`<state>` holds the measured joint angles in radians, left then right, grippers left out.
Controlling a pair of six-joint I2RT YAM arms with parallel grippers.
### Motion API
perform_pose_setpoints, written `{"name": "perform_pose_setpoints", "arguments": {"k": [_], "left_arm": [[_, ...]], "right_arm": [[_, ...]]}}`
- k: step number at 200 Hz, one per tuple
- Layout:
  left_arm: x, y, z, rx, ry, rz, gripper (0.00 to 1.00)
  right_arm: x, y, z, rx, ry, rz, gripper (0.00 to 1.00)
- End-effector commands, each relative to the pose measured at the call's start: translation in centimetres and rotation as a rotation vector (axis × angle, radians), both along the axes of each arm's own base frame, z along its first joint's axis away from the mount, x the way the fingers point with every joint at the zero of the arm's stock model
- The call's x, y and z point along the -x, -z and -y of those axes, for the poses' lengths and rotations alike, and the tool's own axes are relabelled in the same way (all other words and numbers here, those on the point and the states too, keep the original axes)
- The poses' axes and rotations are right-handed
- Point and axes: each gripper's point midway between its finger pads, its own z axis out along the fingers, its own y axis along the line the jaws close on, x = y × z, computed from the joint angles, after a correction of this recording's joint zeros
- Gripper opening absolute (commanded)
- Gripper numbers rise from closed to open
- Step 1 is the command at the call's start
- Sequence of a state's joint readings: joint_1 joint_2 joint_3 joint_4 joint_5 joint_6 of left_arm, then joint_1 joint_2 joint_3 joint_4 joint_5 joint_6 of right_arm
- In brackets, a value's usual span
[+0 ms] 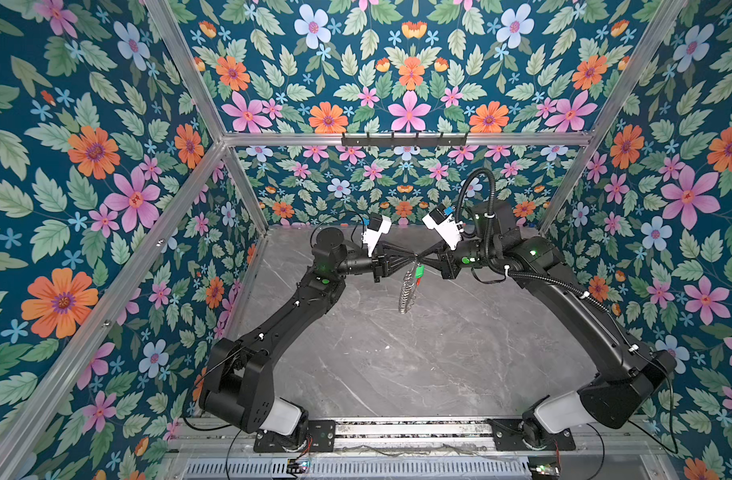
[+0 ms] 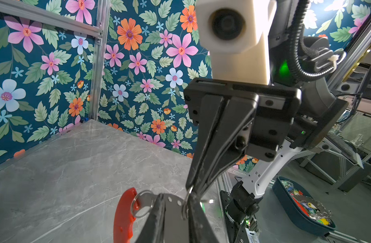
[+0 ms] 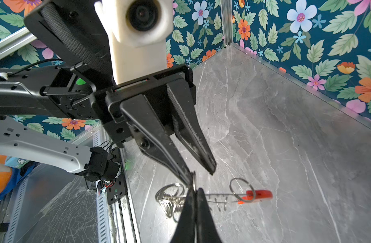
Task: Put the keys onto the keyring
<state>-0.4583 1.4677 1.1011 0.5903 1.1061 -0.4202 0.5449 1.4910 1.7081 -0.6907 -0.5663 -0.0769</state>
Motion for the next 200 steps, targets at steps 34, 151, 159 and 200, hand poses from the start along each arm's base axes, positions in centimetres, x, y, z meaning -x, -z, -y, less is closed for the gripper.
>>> {"name": "perform_pose_setpoints", "arguments": {"k": [34, 151, 159, 200], "left_arm": [[0.6, -1.0, -0.1, 0.036, 0.030, 0.031, 0.00], [0.5, -6.2, -2.5, 0.347, -0.081, -0.002, 0.00], [0.5, -6.4, -2.5, 0.351, -0.077, -0.002, 0.00], [1.1, -7.1, -2.6, 0.369, -0.057, -0.001, 0.00]], "right_arm": [[-0.1, -0.8, -0.5, -0.033, -0.009, 0.006, 0.00], [0.5, 0.0, 2.5, -0.132, 0.175, 0.064, 0.46], [0.6, -0.1, 2.2, -0.138, 0.159, 0.057, 0.48], [0.5, -1.3, 0.6, -0.172, 0.083, 0.040, 0.52]]}}
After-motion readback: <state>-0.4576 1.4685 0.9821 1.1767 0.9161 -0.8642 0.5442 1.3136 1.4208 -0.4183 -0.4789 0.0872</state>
